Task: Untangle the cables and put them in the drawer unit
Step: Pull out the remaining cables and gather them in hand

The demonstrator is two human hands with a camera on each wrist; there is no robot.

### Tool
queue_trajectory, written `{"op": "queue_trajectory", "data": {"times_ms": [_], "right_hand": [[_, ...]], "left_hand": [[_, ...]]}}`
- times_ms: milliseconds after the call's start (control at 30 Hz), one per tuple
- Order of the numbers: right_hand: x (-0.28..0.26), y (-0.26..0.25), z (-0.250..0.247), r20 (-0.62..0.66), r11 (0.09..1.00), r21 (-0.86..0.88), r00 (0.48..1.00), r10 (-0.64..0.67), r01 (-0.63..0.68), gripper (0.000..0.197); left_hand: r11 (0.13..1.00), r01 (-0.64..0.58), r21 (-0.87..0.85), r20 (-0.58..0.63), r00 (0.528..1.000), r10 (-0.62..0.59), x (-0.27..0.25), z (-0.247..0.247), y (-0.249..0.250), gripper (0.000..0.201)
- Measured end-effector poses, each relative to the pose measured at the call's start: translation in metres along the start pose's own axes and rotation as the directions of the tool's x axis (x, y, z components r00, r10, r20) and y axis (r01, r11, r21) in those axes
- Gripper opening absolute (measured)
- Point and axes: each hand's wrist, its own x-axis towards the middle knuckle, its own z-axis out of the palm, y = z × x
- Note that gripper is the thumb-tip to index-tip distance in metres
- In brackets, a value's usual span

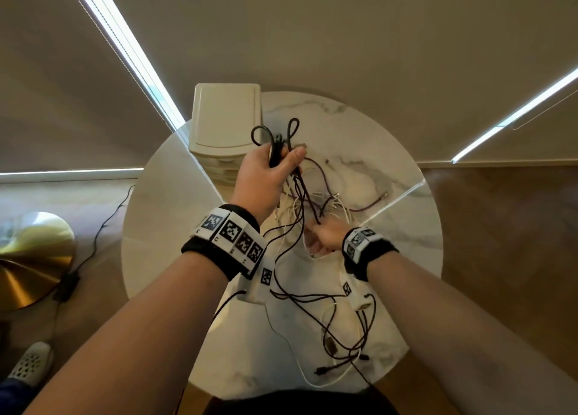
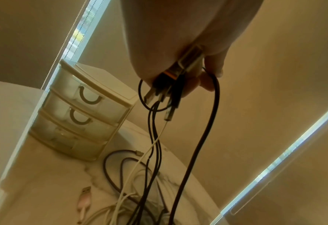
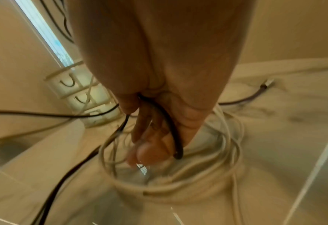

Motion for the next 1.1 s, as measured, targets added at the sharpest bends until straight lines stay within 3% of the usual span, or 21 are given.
{"op": "queue_trajectory", "data": {"times_ms": [100, 200, 333, 400, 467, 533, 600, 633, 700, 900, 1033, 1100], "right_hand": [[0.006, -0.01, 0.004, -0.11, 0.975, -0.201, 0.987, -0.115, 0.092, 0.05], [0.016, -0.026, -0.013, -0.191, 0.971, -0.179, 0.963, -0.192, 0.158, 0.043], [0.031, -0.04, -0.043, -0.293, 0.97, -0.007, 0.927, -0.236, 0.245, 0.03], [0.029, -0.044, -0.06, -0.406, 0.929, 0.202, 0.89, -0.207, 0.309, 0.02], [0.025, -0.041, -0.073, -0.5, 0.885, 0.263, 0.839, -0.214, 0.383, 0.022], [0.025, -0.024, -0.077, -0.528, 0.908, 0.215, 0.825, -0.203, 0.361, 0.027], [0.025, 0.005, -0.072, -0.52, 0.971, 0.084, 0.841, -0.151, 0.226, 0.02], [0.024, 0.018, -0.069, -0.515, 0.987, 0.033, 0.849, -0.119, 0.159, 0.018], [0.017, 0.026, -0.065, -0.53, 0.989, 0.005, 0.839, -0.122, 0.147, 0.021], [-0.018, -0.041, -0.102, -0.688, 0.938, -0.059, 0.667, -0.287, 0.342, 0.028], [-0.054, -0.08, -0.122, -0.711, 0.74, 0.082, 0.56, -0.426, 0.667, 0.01], [-0.07, -0.092, -0.123, -0.704, 0.647, 0.087, 0.506, -0.498, 0.758, 0.007]], "left_hand": [[0.996, 0.015, 0.084, 0.01, 1.0, -0.015, -0.006, -0.003, -0.009, 0.042], [0.996, 0.04, 0.08, 0.015, 0.999, -0.041, -0.009, -0.011, -0.011, 0.04], [0.995, 0.017, 0.102, -0.015, 1.0, -0.015, -0.006, -0.02, -0.006, 0.033], [0.996, 0.012, 0.093, -0.094, 0.996, -0.003, -0.001, -0.022, -0.008, 0.031], [1.0, 0.022, 0.022, -0.214, 0.977, -0.017, 0.004, -0.023, -0.012, 0.027], [0.996, 0.011, -0.083, -0.321, 0.946, -0.037, 0.008, -0.021, -0.012, 0.025], [0.988, -0.007, -0.153, -0.388, 0.92, -0.054, 0.01, -0.021, -0.01, 0.025], [0.985, -0.005, -0.172, -0.396, 0.916, -0.064, 0.011, -0.021, -0.011, 0.025], [0.985, 0.022, -0.171, -0.355, 0.931, -0.082, 0.012, -0.023, -0.015, 0.025], [0.99, 0.131, 0.05, -0.246, 0.962, -0.115, -0.004, -0.019, -0.043, 0.028], [0.983, 0.164, 0.084, -0.249, 0.959, -0.139, -0.009, -0.016, -0.052, 0.032], [0.981, 0.168, 0.093, -0.234, 0.962, -0.142, -0.011, -0.014, -0.049, 0.032]]}}
